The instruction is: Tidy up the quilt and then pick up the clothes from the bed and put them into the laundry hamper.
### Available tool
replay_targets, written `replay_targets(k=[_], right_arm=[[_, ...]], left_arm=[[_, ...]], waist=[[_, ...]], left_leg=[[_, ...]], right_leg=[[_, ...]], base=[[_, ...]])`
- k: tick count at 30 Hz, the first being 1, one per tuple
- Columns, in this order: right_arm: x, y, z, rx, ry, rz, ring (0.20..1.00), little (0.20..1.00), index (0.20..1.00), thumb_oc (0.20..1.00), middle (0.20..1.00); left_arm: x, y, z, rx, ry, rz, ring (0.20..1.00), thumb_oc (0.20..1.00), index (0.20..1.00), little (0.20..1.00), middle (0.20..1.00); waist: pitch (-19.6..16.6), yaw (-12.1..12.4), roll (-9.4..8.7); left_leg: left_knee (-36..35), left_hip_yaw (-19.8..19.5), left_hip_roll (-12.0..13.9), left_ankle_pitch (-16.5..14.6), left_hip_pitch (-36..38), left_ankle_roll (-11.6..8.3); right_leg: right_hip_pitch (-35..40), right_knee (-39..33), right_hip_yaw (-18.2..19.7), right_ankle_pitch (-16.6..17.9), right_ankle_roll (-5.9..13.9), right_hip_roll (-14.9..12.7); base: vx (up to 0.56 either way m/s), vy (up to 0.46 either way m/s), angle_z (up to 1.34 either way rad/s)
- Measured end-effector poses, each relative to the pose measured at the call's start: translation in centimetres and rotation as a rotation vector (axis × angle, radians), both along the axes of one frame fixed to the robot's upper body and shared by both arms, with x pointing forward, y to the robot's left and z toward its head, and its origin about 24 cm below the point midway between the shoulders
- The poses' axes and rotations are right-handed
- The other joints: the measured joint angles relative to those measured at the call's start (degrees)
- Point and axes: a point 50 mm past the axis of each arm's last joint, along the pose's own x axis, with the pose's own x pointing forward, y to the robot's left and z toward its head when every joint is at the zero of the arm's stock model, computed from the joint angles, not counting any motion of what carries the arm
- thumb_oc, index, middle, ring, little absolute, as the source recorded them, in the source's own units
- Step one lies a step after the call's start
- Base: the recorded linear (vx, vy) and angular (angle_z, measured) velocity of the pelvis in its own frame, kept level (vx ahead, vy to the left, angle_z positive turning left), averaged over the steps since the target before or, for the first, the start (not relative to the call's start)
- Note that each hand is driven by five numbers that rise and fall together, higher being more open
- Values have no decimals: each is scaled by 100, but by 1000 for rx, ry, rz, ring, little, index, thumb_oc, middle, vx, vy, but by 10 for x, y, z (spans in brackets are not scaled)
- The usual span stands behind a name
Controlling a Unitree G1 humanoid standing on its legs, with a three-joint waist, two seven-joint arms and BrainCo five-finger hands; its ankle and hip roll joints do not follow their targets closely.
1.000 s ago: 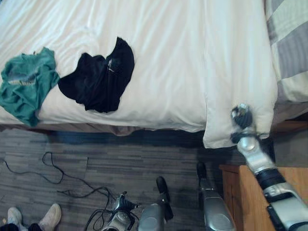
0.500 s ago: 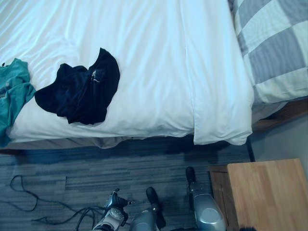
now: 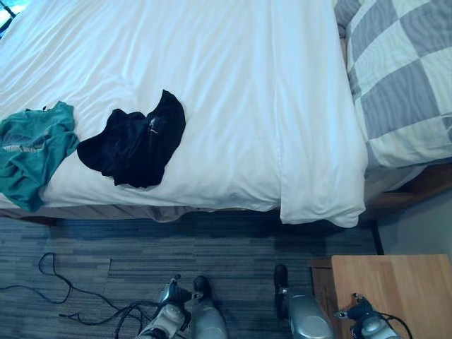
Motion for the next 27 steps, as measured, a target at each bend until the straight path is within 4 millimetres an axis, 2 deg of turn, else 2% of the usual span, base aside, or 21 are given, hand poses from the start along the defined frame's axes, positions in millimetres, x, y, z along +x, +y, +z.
replay_targets(k=[1, 2, 4, 5, 6, 7, 8, 9, 10, 12, 13, 15, 16, 18, 19, 20, 21, 22, 24, 25, 27], right_arm=[[-9, -3, -2, -9, 30, -12, 1000, 1000, 1000, 1000, 1000], [-24, -7, -4, -10, 63, -44, 1000, 1000, 1000, 1000, 1000], [-45, -9, -8, -4, 115, -69, 1000, 1000, 1000, 1000, 1000], [-51, -14, -8, -13, 135, -73, 1000, 1000, 1000, 1000, 1000], [-53, -20, -6, -29, 140, -72, 1000, 1000, 1000, 1000, 1000], [-55, -17, -7, -23, 144, -70, 1000, 1000, 1000, 1000, 1000], [-59, 2, -13, 37, 131, -71, 1000, 1000, 1000, 1000, 1000], [-57, 9, -14, 59, 115, -64, 1000, 1000, 1000, 1000, 1000], [-53, 29, -18, 116, 103, -52, 1000, 1000, 1000, 1000, 1000], [-43, 50, -20, 166, 78, -9, 1000, 1000, 1000, 1000, 1000], [-33, 54, -19, 177, 53, 5, 1000, 1000, 1000, 1000, 1000], [-22, 54, -16, 174, 23, 15, 1000, 1000, 1000, 1000, 1000], [-19, 53, -15, 170, 16, 18, 1000, 1000, 1000, 1000, 1000], [-22, 43, -15, 140, 33, 19, 1000, 1000, 1000, 1000, 1000], [-25, 39, -15, 128, 44, 15, 1000, 1000, 1000, 1000, 1000], [-26, 38, -15, 122, 53, 17, 1000, 1000, 1000, 1000, 1000], [-21, 40, -15, 124, 46, 22, 1000, 1000, 1000, 1000, 1000], [-16, 38, -14, 110, 46, 34, 1000, 1000, 1000, 1000, 1000], [-7, 25, -8, 53, 32, 67, 1000, 1000, 1000, 1000, 1000], [1, 21, -5, 35, 17, 68, 1000, 1000, 1000, 1000, 1000], [9, 11, 0, -4, -7, 66, 1000, 1000, 1000, 1000, 1000]], left_arm=[[-5, -1, -2, -5, 16, 1, 1000, 1000, 1000, 1000, 1000], [-11, -3, -6, -1, 49, -37, 1000, 1000, 1000, 1000, 1000], [-15, -6, -8, 22, 80, -103, 1000, 1000, 1000, 1000, 1000], [-18, -7, -9, 36, 90, -132, 1000, 1000, 1000, 1000, 1000], [-22, -9, -11, 35, 105, -146, 1000, 1000, 1000, 1000, 1000], [-23, -7, -11, 42, 114, -153, 1000, 1000, 1000, 1000, 1000], [-28, 6, -10, 86, 133, -165, 1000, 1000, 1000, 1000, 1000], [-26, 5, -9, 90, 122, -184, 1000, 1000, 1000, 1000, 1000], [-35, 19, -9, 124, 167, -181, 1000, 1000, 1000, 1000, 1000], [-40, 29, -9, 157, 203, -182, 1000, 1000, 1000, 1000, 1000], [-38, 31, -9, 158, 212, -177, 1000, 1000, 1000, 1000, 1000], [-36, 32, -8, 156, 208, -170, 1000, 1000, 1000, 1000, 1000], [-31, 30, -7, 153, 195, -175, 1000, 1000, 1000, 1000, 1000], [-25, 18, -7, 128, 166, -198, 1000, 1000, 1000, 1000, 1000], [-24, 15, -7, 121, 161, -201, 1000, 1000, 1000, 1000, 1000], [-24, 14, -7, 116, 160, -199, 1000, 1000, 1000, 1000, 1000], [-23, 15, -7, 118, 153, -188, 1000, 1000, 1000, 1000, 1000], [-19, 14, -5, 110, 139, -175, 1000, 1000, 1000, 1000, 1000], [-22, 10, -7, 92, 118, -141, 1000, 1000, 1000, 1000, 1000], [-17, 9, -5, 96, 103, -159, 1000, 1000, 1000, 1000, 1000], [-10, 5, -2, 95, 79, -187, 1000, 1000, 1000, 1000, 1000]], waist=[[-91, -34, -34], [-238, -55, -84], [-497, -96, -138], [-524, -85, -130], [-557, -88, 7], [-619, -134, -12], [-645, -141, -258], [-640, -168, -242], [-637, -270, -270], [-569, -360, -315], [-469, -484, -264], [-378, -615, -330], [-349, -659, -318], [-219, -722, -42], [-165, -764, 34], [-69, -752, 16], [23, -684, -128], [86, -540, -258], [135, -473, -272], [119, -542, -235], [52, -569, -129]], left_leg=[[-61, 40, 21, 71, 84, 4], [-27, 72, -84, 63, 184, -134], [142, 75, -449, 106, 204, -62], [128, 108, -744, 148, 385, 49], [118, 182, -863, 102, 562, 373], [26, 236, -917, -71, 624, 155], [17, 253, -1256, -47, 662, 451], [-97, 214, -1312, -124, 742, 543], [-263, 225, -1343, -75, 837, 551], [-288, 255, -1443, -215, 874, 710], [-269, 247, -1501, -265, 925, 746], [-296, 250, -1681, -320, 969, 759], [-294, 168, -1745, -393, 998, 771], [-242, -84, -1633, -531, 1064, 616], [-63, -166, -1558, -613, 1054, 580], [605, -135, -1542, -647, 913, 241], [1305, -65, -1539, -691, 680, 64], [2512, 110, -1378, -626, 245, -226], [3906, 239, -942, -535, -264, -443], [4102, 516, -671, -537, -324, -371], [2925, 802, -463, -573, 0, -299]], right_leg=[[89, 0, -79, -16, -23, -54], [204, -18, -178, 5, 48, -162], [247, 145, -288, -58, 97, -446], [213, 463, -249, -93, 159, -622], [125, 837, -268, -258, 146, -754], [-2, 1114, -152, -429, 103, -863], [-269, 1718, 21, -400, 136, -1085], [-498, 2065, 120, -525, 120, -1082], [-701, 2158, 553, -678, 183, -821], [-1003, 1911, 766, -681, 257, -373], [-1066, 1570, 594, -655, 284, -135], [-1089, 922, 72, -426, 313, -53], [-1122, 868, 66, -202, 260, -39], [-772, 703, -31, -79, 228, 95], [-667, 660, 81, -162, 90, 136], [-559, 658, 70, -132, -49, 84], [-507, 735, 86, -182, -217, 0], [-354, 688, 146, -116, -433, -112], [-45, 454, 243, -62, -650, -46], [170, 226, 290, 32, -508, -20], [422, -144, 430, 207, -431, 103]], base=[[257, 550, 49], [216, 589, 55], [166, 551, 47], [201, 707, 13], [152, 524, 8], [156, 556, 14], [100, 340, 16], [166, 511, 13], [159, 396, 4], [235, 357, -4], [194, 202, -8], [397, 251, 24], [575, 316, 48], [287, 176, 49], [156, 111, 56], [192, 95, 35], [172, 107, -5], [174, 175, -52], [182, 337, -45], [187, 503, -21], [157, 632, -46]])
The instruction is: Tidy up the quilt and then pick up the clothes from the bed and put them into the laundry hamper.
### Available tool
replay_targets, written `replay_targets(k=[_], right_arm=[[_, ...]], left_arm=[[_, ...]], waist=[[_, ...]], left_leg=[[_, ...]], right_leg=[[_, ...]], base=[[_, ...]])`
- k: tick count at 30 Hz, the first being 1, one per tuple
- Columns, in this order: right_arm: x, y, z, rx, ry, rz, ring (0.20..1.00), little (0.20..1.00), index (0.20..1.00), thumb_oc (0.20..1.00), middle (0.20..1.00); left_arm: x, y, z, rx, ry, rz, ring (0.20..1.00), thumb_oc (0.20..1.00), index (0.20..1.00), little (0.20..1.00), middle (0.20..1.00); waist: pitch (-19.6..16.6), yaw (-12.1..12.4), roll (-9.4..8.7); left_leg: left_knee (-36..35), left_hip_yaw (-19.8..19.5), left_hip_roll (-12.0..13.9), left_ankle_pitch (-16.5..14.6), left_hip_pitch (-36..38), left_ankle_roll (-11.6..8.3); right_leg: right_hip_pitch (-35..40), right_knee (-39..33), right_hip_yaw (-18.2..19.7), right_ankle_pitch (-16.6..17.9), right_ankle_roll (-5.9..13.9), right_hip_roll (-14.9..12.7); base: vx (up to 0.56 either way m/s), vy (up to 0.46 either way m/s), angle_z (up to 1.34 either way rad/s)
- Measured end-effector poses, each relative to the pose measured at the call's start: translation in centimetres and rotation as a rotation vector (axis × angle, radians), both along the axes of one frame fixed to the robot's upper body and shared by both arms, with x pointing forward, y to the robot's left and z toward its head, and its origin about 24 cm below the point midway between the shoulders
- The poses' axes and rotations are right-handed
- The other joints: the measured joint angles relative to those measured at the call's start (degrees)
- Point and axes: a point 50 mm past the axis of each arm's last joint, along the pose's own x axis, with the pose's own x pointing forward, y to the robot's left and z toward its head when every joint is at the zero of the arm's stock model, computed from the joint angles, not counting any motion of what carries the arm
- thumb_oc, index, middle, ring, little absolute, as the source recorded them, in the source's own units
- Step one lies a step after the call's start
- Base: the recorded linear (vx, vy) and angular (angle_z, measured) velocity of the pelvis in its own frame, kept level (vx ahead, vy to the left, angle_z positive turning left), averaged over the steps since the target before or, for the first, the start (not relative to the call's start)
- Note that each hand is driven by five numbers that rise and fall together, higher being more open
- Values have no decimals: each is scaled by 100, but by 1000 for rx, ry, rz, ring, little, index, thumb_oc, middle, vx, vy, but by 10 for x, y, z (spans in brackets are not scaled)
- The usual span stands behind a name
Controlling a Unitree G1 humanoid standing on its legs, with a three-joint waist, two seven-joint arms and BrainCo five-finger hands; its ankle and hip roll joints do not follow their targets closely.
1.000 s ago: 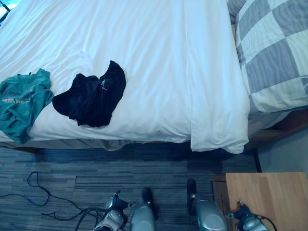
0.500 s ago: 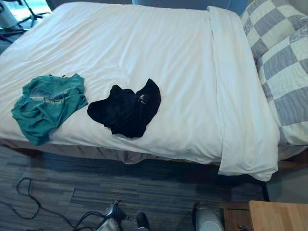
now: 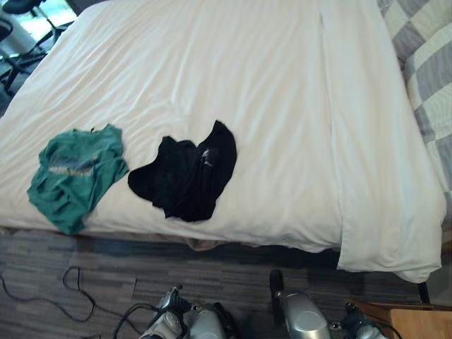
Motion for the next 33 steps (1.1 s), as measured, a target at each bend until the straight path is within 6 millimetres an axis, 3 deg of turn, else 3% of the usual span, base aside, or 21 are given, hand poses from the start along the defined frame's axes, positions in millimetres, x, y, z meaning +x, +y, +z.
replay_targets(k=[3, 4, 5, 8, 9, 10, 11, 12, 13, 14, 15, 17, 19, 21, 22, 24, 27, 28, 29, 30, 33], right_arm=[[4, -8, 5, -19, -24, 3, 1000, 1000, 1000, 1000, 1000], [4, -9, 5, -17, -28, -4, 1000, 1000, 1000, 1000, 1000], [3, -13, 7, -24, -36, -15, 1000, 1000, 1000, 1000, 1000], [-3, -22, 8, -46, -30, -27, 1000, 1000, 1000, 1000, 1000], [-5, -22, 6, -49, -13, -27, 1000, 1000, 1000, 1000, 1000], [-6, -23, 6, -52, -8, -36, 1000, 1000, 1000, 1000, 1000], [-15, -27, 5, -59, 15, -42, 1000, 1000, 1000, 1000, 1000], [-14, -27, 5, -60, 10, -40, 1000, 1000, 1000, 1000, 1000], [-23, -27, 2, -70, 50, -18, 1000, 1000, 1000, 1000, 1000], [-18, -26, 3, -77, 49, 4, 1000, 1000, 1000, 1000, 1000], [-8, -4, 0, -32, 27, 44, 1000, 1000, 1000, 1000, 1000], [-17, 28, -10, 24, 41, 95, 1000, 1000, 1000, 1000, 1000], [-20, 33, -11, 47, 64, 141, 1000, 1000, 1000, 1000, 1000], [-17, 41, -11, 73, 58, 206, 1000, 1000, 1000, 1000, 1000], [-12, 38, -9, 69, 46, 214, 1000, 1000, 1000, 1000, 1000], [-8, 32, -7, 48, 45, 215, 1000, 1000, 1000, 1000, 1000], [-10, 27, -7, 39, 63, 212, 1000, 1000, 1000, 1000, 1000], [-19, 15, -8, 11, 107, 212, 1000, 1000, 1000, 1000, 1000], [-22, 14, -9, 19, 113, 201, 1000, 1000, 1000, 1000, 1000], [-25, 8, -8, 107, 61, 22, 1000, 1000, 1000, 1000, 1000], [-22, 1, -5, 164, 18, -89, 1000, 1000, 1000, 1000, 1000]], left_arm=[[16, -8, 5, -8, -40, -33, 1000, 1000, 1000, 1000, 1000], [23, -10, 8, -11, -62, -48, 1000, 1000, 1000, 1000, 1000], [29, -15, 10, -15, -77, -78, 1000, 1000, 1000, 1000, 1000], [28, -26, 7, -38, -77, -80, 1000, 1000, 1000, 1000, 1000], [23, -30, 5, -54, -70, -68, 1000, 1000, 1000, 1000, 1000], [22, -33, 4, -69, -73, -60, 1000, 1000, 1000, 1000, 1000], [18, -42, 1, -92, -64, -65, 1000, 1000, 1000, 1000, 1000], [17, -46, 0, -103, -57, -64, 1000, 1000, 1000, 1000, 1000], [14, -54, -2, -125, -53, -68, 1000, 1000, 1000, 1000, 1000], [14, -54, -2, -129, -56, -55, 1000, 1000, 1000, 1000, 1000], [7, -39, -3, -101, -44, -26, 1000, 1000, 1000, 1000, 1000], [-7, -18, -7, -51, 9, 21, 1000, 1000, 1000, 1000, 1000], [-27, -5, -12, -26, 64, 55, 1000, 1000, 1000, 1000, 1000], [-57, 16, -16, 14, 146, 172, 1000, 1000, 1000, 1000, 1000], [-65, 25, -16, 36, 167, 194, 1000, 1000, 1000, 1000, 1000], [-82, 22, -21, 9, 197, 266, 1000, 1000, 1000, 1000, 1000], [-96, 18, -24, -9, 222, 303, 1000, 1000, 1000, 1000, 1000], [-98, 16, -24, -31, 214, 345, 1000, 1000, 1000, 1000, 1000], [-97, 16, -24, -34, 208, 345, 1000, 1000, 1000, 1000, 1000], [-90, 13, -23, -77, 149, 375, 1000, 1000, 1000, 1000, 1000], [-76, 4, -21, -135, 85, 371, 1000, 1000, 1000, 1000, 1000]], waist=[[-40, -156, 134], [-74, -157, 83], [-101, -120, 62], [-230, -15, 72], [-335, 59, 74], [-414, 98, 59], [-534, 33, 81], [-625, 31, 239], [-701, 105, 309], [-747, 261, 346], [-752, 367, 65], [-765, 344, -221], [-732, 457, -224], [-713, 484, -82], [-728, 666, -125], [-757, 708, 8], [-849, 805, 147], [-1124, 944, 382], [-1116, 937, 384], [-1112, 951, 386], [-948, 974, 465]], left_leg=[[-2030, -443, 202, 305, 458, -45], [-2305, -489, 284, 432, 545, 24], [-2389, -907, 470, 594, 566, -127], [-2461, -1795, 722, 682, 891, -168], [-2355, -2297, 536, 495, 974, -284], [-2420, -2481, 451, 411, 1064, -223], [-2554, -2363, 283, 368, 1031, -247], [-2656, -2189, 245, 504, 1005, -66], [-2716, -1821, 15, 624, 1013, -10], [-2872, -1430, -52, 416, 1130, -39], [-3143, -1150, -517, 197, 1230, -18], [-3172, -1193, -976, 194, 1168, 287], [-3183, -1152, -995, 200, 1248, 419], [-3209, -1330, -797, 237, 1209, 495], [-3210, -1347, -1005, 295, 1065, 573], [-3208, -1413, -1024, 300, 1050, 577], [-3202, -1493, -1016, 301, 928, 578], [-3169, -1508, -1086, 254, 1078, 784], [-3167, -1509, -1088, 256, 1073, 782], [-3165, -1504, -1092, 257, 951, 781], [-2967, -1462, -1107, 289, 579, 730]], right_leg=[[96, 6, 106, 65, -124, 239], [107, 8, 184, 17, -158, 229], [112, 7, 335, 10, -143, 252], [102, 192, 828, -102, 41, 222], [81, 204, 1058, -79, 132, 179], [28, 244, 1157, -83, 214, 80], [-83, 287, 1197, -91, 406, -81], [-118, 323, 1090, -185, 398, -159], [-556, 585, 946, -69, 705, -296], [-794, 852, 505, -195, 582, -641], [-999, 833, -272, 393, 917, -1303], [-744, 320, -585, 643, 999, -1569], [-567, 543, -331, 378, 1116, -1293], [-588, 2030, 396, -828, 774, -201], [-470, 1799, 209, -1069, 530, -144], [-187, 1213, 198, -995, 387, -150], [-181, 974, 263, -928, 396, -72], [406, 68, 267, -589, 490, -82], [400, 46, 265, -583, 502, -80], [224, 160, 270, -613, 507, -84], [-217, 456, 316, -642, 466, -136]], base=[[57, 663, -35], [130, 709, -35], [85, 460, -45], [-14, 886, -85], [-171, 784, -83], [-259, 676, -76], [-345, 660, -42], [-362, 602, -40], [-398, 588, -70], [-390, 538, -123], [-366, 521, -94], [-278, 461, -27], [-199, 381, -10], [-117, 245, 28], [-43, 115, 37], [21, 21, 18], [8, -3, 5], [0, 0, 0], [10, 31, -5], [-15, 26, -3], [-63, 165, -7]])
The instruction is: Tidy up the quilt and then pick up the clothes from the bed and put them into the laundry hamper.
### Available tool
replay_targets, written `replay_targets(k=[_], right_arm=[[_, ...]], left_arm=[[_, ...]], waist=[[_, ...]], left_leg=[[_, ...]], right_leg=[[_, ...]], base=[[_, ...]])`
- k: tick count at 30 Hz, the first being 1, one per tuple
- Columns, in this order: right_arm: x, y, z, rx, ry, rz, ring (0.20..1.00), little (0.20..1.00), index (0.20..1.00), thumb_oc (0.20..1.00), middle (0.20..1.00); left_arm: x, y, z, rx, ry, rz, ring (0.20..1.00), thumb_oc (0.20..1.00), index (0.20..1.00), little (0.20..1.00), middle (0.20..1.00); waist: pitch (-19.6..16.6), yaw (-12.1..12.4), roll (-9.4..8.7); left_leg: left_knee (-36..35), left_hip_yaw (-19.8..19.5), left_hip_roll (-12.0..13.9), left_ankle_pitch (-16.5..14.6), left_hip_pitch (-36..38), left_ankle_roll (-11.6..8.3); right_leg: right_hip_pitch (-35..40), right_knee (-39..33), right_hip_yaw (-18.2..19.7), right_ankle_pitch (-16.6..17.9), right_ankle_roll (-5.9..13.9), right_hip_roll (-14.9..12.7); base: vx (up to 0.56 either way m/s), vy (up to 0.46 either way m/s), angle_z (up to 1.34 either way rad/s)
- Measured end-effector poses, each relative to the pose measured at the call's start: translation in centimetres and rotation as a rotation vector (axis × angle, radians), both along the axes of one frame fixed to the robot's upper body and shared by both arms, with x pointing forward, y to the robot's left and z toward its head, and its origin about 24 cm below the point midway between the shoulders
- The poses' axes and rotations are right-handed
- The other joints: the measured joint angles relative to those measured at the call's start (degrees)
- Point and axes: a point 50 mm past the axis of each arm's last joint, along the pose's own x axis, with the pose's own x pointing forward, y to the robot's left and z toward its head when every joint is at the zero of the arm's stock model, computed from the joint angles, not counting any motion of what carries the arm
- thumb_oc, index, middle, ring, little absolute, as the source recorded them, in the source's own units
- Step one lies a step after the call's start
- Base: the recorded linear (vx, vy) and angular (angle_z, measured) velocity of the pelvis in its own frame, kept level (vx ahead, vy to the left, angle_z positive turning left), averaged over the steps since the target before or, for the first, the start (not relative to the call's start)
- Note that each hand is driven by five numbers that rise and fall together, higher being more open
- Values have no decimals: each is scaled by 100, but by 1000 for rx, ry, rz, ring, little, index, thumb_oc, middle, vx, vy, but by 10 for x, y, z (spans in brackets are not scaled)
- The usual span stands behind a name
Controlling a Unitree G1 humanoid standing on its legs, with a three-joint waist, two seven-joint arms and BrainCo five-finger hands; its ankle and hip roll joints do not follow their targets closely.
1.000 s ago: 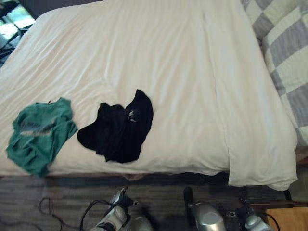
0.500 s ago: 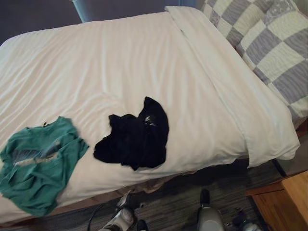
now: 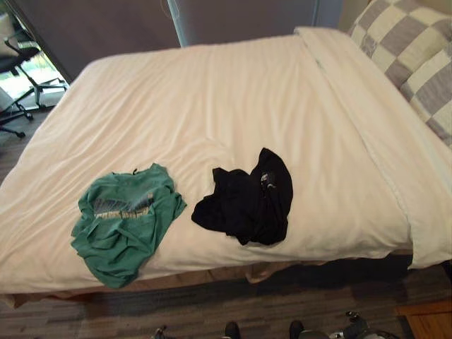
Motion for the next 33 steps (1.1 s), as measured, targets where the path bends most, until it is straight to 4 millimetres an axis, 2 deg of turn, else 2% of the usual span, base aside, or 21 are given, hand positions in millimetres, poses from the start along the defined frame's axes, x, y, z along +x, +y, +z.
replay_targets(k=[1, 2, 3, 4, 8, 10, 13, 14, 15, 16, 17, 19, 20, 21, 22, 23, 24, 25, 27, 29, 33], right_arm=[[3, -4, 2, -2, -11, -20, 1000, 1000, 1000, 1000, 1000], [7, -5, 3, -5, -20, -18, 1000, 1000, 1000, 1000, 1000], [7, -5, 3, -4, -20, -19, 1000, 1000, 1000, 1000, 1000], [8, -3, 3, -1, -22, -16, 1000, 1000, 1000, 1000, 1000], [-9, -13, 1, -6, 26, -29, 1000, 1000, 1000, 1000, 1000], [-11, -15, 1, 10, 28, -63, 1000, 1000, 1000, 1000, 1000], [-15, -28, 5, -7, 16, -117, 1000, 1000, 1000, 1000, 1000], [-21, -36, 6, -26, 27, -131, 1000, 1000, 1000, 1000, 1000], [-30, -40, 6, -40, 51, -142, 1000, 1000, 1000, 1000, 1000], [-35, -30, 0, -14, 77, -149, 1000, 1000, 1000, 1000, 1000], [-44, -3, -10, 61, 103, -153, 1000, 1000, 1000, 1000, 1000], [-49, 14, -15, 96, 111, -170, 1000, 1000, 1000, 1000, 1000], [-44, 14, -14, 102, 101, -175, 1000, 1000, 1000, 1000, 1000], [-38, 12, -11, 106, 64, -177, 1000, 1000, 1000, 1000, 1000], [-33, 11, -9, 109, 37, -178, 1000, 1000, 1000, 1000, 1000], [-29, 11, -7, 116, 18, -182, 1000, 1000, 1000, 1000, 1000], [-29, 11, -7, 116, 18, -182, 1000, 1000, 1000, 1000, 1000], [-16, 14, -5, 141, -28, -181, 1000, 1000, 1000, 1000, 1000], [-16, 6, -3, 120, -31, -191, 1000, 1000, 1000, 1000, 1000], [-11, 1, 0, 115, -56, -226, 1000, 1000, 1000, 1000, 1000], [-12, -7, 1, 93, -83, -315, 1000, 1000, 1000, 1000, 1000]], left_arm=[[5, -3, 0, -9, -9, -14, 1000, 1000, 1000, 1000, 1000], [12, -3, 2, -13, -30, -15, 1000, 1000, 1000, 1000, 1000], [16, -3, 3, -16, -38, -14, 1000, 1000, 1000, 1000, 1000], [17, -2, 3, -19, -44, -3, 1000, 1000, 1000, 1000, 1000], [15, -4, 2, -46, -30, -11, 1000, 1000, 1000, 1000, 1000], [25, -5, 4, -57, -50, -38, 1000, 1000, 1000, 1000, 1000], [27, -10, 4, -80, -48, -71, 1000, 1000, 1000, 1000, 1000], [24, -10, 3, -85, -42, -81, 1000, 1000, 1000, 1000, 1000], [27, -9, 5, -77, -44, -101, 1000, 1000, 1000, 1000, 1000], [25, 1, 6, -50, -35, -108, 1000, 1000, 1000, 1000, 1000], [29, 23, 12, 13, -32, -126, 1000, 1000, 1000, 1000, 1000], [38, 34, 18, 53, -44, -154, 1000, 1000, 1000, 1000, 1000], [30, 44, 19, 89, -15, -170, 1000, 1000, 1000, 1000, 1000], [27, 46, 19, 99, -4, -170, 1000, 1000, 1000, 1000, 1000], [29, 45, 19, 106, -5, -185, 1000, 1000, 1000, 1000, 1000], [29, 45, 19, 110, -5, -190, 1000, 1000, 1000, 1000, 1000], [29, 45, 19, 110, -5, -190, 1000, 1000, 1000, 1000, 1000], [24, 45, 17, 110, 21, -167, 1000, 1000, 1000, 1000, 1000], [23, 31, 12, 78, 15, -172, 1000, 1000, 1000, 1000, 1000], [25, 30, 13, 87, 10, -186, 1000, 1000, 1000, 1000, 1000], [5, 39, 11, 114, 32, -100, 1000, 1000, 1000, 1000, 1000]], waist=[[97, -50, -27], [251, -76, -130], [318, -119, -241], [391, -195, -380], [387, -379, -185], [406, -333, -271], [350, -366, -395], [226, -362, -312], [113, -347, -261], [50, -317, -545], [-132, -346, -956], [-179, -359, -1046], [-212, -276, -1116], [-212, -348, -1034], [-190, -402, -870], [-161, -497, -703], [-161, -497, -703], [-89, -697, -571], [-133, -669, -448], [-161, -746, -216], [-194, -658, -200]], left_leg=[[197, 121, -50, 46, -202, -71], [293, 276, -179, 276, -311, -357], [320, 467, -217, 283, -324, -367], [380, 909, -153, 159, -254, -145], [140, 926, 523, 118, 111, -263], [155, 820, 1113, 145, -60, -397], [202, 850, 1650, 162, -147, -511], [211, 938, 1664, 77, -186, -438], [175, 785, 1527, 486, -213, -837], [218, 808, 1278, 469, -204, -1020], [152, 963, 859, 319, -264, -739], [-86, 1090, 702, 556, -65, -558], [-170, 1374, 598, 514, 198, -435], [-203, 1464, 544, 391, 350, -249], [-215, 1464, 580, 255, 417, -56], [-253, 1472, 691, 222, 441, -42], [-253, 1472, 691, 222, 441, -42], [-218, 1557, 590, 242, 610, -76], [-216, 1732, 425, 188, 675, -99], [-213, 1686, 378, 102, 697, -81], [-215, 2004, 478, -5, 874, -131]], right_leg=[[-191, 189, -42, -69, -67, -128], [-295, 296, -13, -60, -106, -335], [-272, 227, -60, 18, -111, -508], [-102, 8, -71, 151, -43, -691], [366, -509, -277, 345, 121, -781], [553, -707, -360, 432, 259, -1028], [1000, -1014, -529, 542, 640, -1382], [1185, -1130, -652, 586, 843, -1459], [1315, -1153, -686, 623, 1064, -1662], [1361, -1138, -668, 646, 1045, -1952], [1269, -944, -712, 979, 1000, -2408], [983, -504, -520, 1309, 943, -2473], [606, 8, -498, 1778, 931, -2641], [382, 314, -529, 1409, 928, -2517], [195, 462, -472, 934, 865, -2095], [36, 528, -88, 590, 796, -1525], [36, 528, -88, 590, 796, -1525], [4, 161, -264, 411, 607, -877], [234, -256, -750, 659, 683, -1034], [312, -462, -657, 708, 732, -1003], [422, -879, -493, 875, 771, -907]], base=[[-43, 221, 3], [15, 222, 8], [68, 228, 19], [83, 246, 34], [93, 349, 32], [161, 566, 37], [190, 584, 27], [187, 722, 22], [167, 534, 18], [139, 541, 44], [46, 322, 51], [65, 452, 17], [67, 468, -50], [63, 530, -57], [31, 362, -30], [68, 307, -13], [34, 140, 4], [34, 140, -3], [14, 34, -18], [46, -16, -4], [43, -97, -42]])
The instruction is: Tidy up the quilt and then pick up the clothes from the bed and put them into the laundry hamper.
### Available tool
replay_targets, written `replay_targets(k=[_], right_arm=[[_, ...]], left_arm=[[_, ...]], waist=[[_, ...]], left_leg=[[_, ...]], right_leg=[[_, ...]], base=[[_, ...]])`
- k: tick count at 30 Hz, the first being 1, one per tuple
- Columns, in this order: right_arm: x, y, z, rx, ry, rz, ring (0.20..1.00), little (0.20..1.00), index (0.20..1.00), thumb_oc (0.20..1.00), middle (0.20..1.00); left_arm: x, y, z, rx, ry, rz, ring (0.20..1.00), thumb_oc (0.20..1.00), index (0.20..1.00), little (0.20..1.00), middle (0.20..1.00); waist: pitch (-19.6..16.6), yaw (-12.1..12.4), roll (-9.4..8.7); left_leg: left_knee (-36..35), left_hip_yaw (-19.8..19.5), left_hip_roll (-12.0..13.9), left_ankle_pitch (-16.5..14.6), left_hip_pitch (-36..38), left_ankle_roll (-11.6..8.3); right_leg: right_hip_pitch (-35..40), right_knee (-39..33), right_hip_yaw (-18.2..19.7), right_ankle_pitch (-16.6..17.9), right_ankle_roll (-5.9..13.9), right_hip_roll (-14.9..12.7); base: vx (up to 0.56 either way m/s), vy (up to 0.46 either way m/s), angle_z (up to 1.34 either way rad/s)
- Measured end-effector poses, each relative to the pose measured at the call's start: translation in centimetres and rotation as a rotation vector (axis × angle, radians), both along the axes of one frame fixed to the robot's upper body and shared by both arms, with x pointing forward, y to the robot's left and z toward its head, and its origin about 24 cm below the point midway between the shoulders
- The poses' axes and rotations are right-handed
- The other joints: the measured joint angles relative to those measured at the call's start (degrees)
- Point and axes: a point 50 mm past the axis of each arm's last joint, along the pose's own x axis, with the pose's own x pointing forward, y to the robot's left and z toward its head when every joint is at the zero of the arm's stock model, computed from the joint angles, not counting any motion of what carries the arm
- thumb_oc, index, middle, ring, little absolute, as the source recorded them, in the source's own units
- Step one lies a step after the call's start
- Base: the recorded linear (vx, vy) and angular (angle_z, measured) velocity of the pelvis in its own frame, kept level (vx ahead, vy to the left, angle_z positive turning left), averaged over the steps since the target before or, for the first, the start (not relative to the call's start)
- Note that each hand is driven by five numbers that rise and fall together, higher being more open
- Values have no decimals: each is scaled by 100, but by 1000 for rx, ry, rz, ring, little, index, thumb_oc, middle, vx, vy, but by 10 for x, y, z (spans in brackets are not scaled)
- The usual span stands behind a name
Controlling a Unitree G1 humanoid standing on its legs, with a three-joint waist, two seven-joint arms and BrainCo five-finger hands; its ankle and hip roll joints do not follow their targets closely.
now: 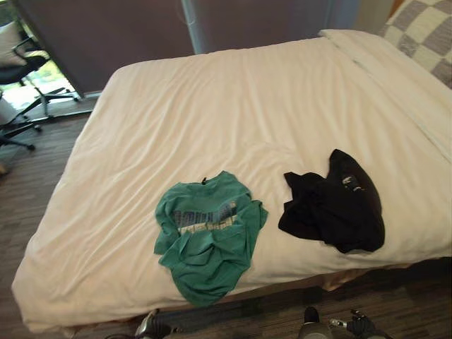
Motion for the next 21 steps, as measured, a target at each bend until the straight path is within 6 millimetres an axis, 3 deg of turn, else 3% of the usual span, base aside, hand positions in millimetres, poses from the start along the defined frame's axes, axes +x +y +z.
replay_targets(k=[3, 5, 7, 8, 10, 11, 12, 14, 16, 18, 21], right_arm=[[-15, -15, 0, -28, 40, -67, 1000, 1000, 1000, 1000, 1000], [-29, -42, 9, -109, 29, -148, 1000, 1000, 1000, 1000, 1000], [-42, -71, 24, -213, 31, -154, 1000, 1000, 1000, 1000, 1000], [-43, -92, 40, -301, 14, -107, 1000, 1000, 1000, 1000, 1000], [-44, -118, 62, -404, -12, -80, 1000, 1000, 1000, 1000, 1000], [-37, -140, 91, -519, -71, -39, 1000, 1000, 1000, 1000, 1000], [-30, -150, 107, -588, -118, -12, 1000, 1000, 1000, 1000, 1000], [-9, -171, 150, -746, -222, 42, 1000, 1000, 1000, 1000, 1000], [11, -176, 182, -848, -324, 115, 1000, 1000, 1000, 1000, 1000], [38, -168, 209, -933, -449, 205, 1000, 1000, 1000, 1000, 1000], [65, -154, 226, -978, -557, 308, 1000, 1000, 1000, 1000, 1000]], left_arm=[[-6, 9, 2, -22, -51, 167, 1000, 1000, 1000, 1000, 1000], [-21, 29, 7, -19, -127, 462, 1000, 1000, 1000, 1000, 1000], [-39, 52, 15, 32, -177, 676, 1000, 1000, 1000, 1000, 1000], [-50, 77, 26, 83, -233, 836, 1000, 1000, 1000, 1000, 1000], [-60, 107, 44, 156, -313, 944, 1000, 1000, 1000, 1000, 1000], [-54, 130, 66, 226, -443, 965, 1000, 1000, 1000, 1000, 1000], [-45, 139, 79, 255, -525, 931, 1000, 1000, 1000, 1000, 1000], [-6, 154, 119, 293, -771, 796, 1000, 1000, 1000, 1000, 1000], [43, 148, 177, 285, -1043, 566, 1000, 1000, 1000, 1000, 1000], [93, 126, 240, 304, -1268, 201, 1000, 1000, 1000, 1000, 1000], [122, 96, 264, 289, -1311, -87, 1000, 1000, 1000, 1000, 1000]], waist=[[-17, 53, -66], [-35, 53, -87], [-54, 49, -72], [-63, 34, -57], [-70, 42, -43], [-68, 28, 7], [-77, 23, 28], [-109, 57, 89], [-96, 103, 85], [-117, 169, 109], [-115, 150, 177]], left_leg=[[1, 1, 45, -13, -10, 0], [1, -15, 51, -17, -9, 4], [1, -49, 42, -22, 4, 11], [0, -47, 39, -30, 8, 21], [0, -94, 29, -29, 11, 21], [1, -157, 18, -30, 6, 20], [0, -173, 13, -29, 5, 21], [-1, -224, -7, -21, 18, -2], [-9, -353, -19, 4, -49, -71], [-10, -433, -34, 2, -104, -94], [-21, -464, -93, 2, -96, -97]], right_leg=[[10, -108, -16, 45, 1, 38], [43, -165, -31, 49, 4, 45], [118, -248, -68, 74, 13, 48], [154, -327, -68, 101, 3, 52], [273, -485, -90, 189, 17, 63], [307, -509, -116, 191, 20, 51], [321, -509, -135, 192, 22, 42], [406, -511, -184, 201, 37, 34], [438, -508, -292, 210, 51, -18], [403, -510, -332, 243, 73, -32], [434, -510, -331, 262, 93, -73]], base=[[21, -122, -7], [7, -69, 3], [27, -59, 6], [22, -39, 6], [8, -32, 10], [0, -19, 14], [-9, -19, 16], [-46, -34, 19], [-48, -20, 30], [-18, -15, 18], [0, 0, 0]])
